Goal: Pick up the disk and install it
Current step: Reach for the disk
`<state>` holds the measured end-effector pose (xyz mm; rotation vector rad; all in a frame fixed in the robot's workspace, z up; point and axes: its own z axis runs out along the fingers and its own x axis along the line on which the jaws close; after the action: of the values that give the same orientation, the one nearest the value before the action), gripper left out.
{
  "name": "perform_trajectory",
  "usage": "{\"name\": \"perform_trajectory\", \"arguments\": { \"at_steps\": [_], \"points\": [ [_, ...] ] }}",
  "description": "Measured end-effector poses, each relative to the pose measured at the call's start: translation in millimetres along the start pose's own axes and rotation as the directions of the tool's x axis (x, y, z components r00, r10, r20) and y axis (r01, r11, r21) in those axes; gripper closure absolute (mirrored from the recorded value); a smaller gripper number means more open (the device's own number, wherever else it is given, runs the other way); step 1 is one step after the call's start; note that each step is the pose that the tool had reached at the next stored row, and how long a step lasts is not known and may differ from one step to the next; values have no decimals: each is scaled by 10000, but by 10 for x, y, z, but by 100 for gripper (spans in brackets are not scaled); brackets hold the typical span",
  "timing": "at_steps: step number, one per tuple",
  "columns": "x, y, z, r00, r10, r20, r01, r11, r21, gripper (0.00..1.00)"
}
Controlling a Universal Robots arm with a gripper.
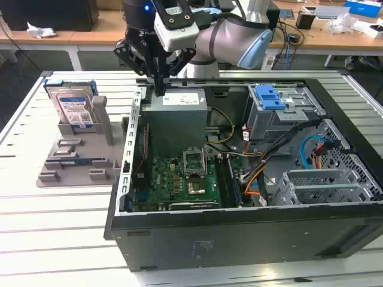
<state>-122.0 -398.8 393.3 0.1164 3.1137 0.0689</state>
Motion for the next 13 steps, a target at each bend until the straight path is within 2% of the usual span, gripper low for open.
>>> {"name": "perform_trajectory", "arguments": {
  "at_steps": [1, 2, 4, 6, 13],
  "points": [
    [32, -2, -1, 10000, 2, 0, -2, 10000, 1, 89],
    [94, -7, -3, 10000, 2, 0, -2, 10000, 1, 89],
    [145, -11, -4, 10000, 1, 1, -1, 10000, 0, 89],
    [301, -22, -8, 10000, 1, 0, -1, 10000, 1, 89],
    [519, -39, -14, 10000, 0, 1, 0, 10000, 0, 89]
  ]
}}
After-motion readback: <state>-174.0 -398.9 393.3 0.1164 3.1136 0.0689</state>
